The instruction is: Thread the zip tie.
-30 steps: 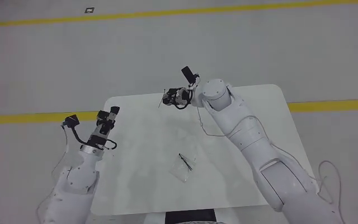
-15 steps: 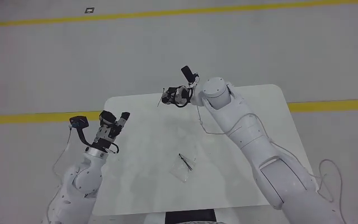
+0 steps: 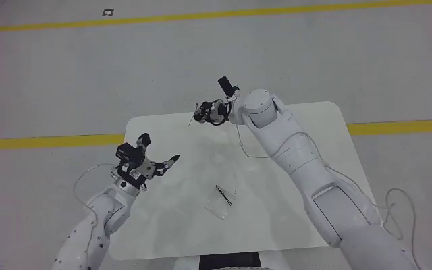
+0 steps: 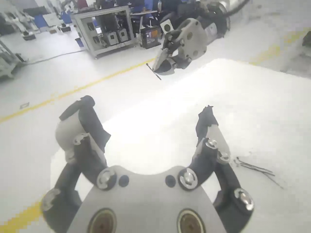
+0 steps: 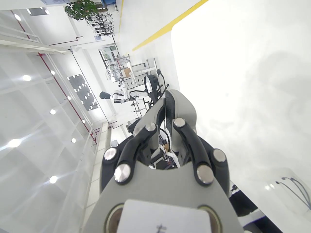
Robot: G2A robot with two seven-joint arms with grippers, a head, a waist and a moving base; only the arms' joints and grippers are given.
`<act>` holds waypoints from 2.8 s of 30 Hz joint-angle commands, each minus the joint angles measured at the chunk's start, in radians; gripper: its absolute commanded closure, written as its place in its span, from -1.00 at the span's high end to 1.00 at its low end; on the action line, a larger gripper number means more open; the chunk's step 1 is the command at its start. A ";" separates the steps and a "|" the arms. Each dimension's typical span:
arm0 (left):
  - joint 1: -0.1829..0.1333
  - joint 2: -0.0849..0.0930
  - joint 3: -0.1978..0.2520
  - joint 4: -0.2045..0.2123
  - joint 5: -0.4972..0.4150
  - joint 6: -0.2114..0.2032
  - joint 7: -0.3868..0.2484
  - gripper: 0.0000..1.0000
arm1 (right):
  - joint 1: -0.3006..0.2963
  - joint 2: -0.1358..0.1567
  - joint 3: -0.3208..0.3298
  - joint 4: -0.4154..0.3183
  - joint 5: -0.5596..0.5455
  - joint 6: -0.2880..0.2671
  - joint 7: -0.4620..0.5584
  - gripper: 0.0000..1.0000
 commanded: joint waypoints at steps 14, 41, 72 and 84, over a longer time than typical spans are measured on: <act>-0.034 0.005 0.021 -0.006 0.195 0.020 0.035 1.00 | -0.021 0.006 0.003 -0.021 -0.003 0.000 -0.018 -1.00; -0.249 0.202 0.345 0.056 0.243 0.273 0.035 1.00 | 0.025 -0.008 -0.046 0.034 0.049 0.000 0.024 -1.00; -0.249 0.202 0.345 0.056 0.243 0.273 0.035 1.00 | 0.025 -0.008 -0.046 0.034 0.049 0.000 0.024 -1.00; -0.305 0.218 0.424 0.060 0.243 0.286 0.017 1.00 | 0.020 -0.002 -0.043 0.062 0.045 0.000 0.007 -1.00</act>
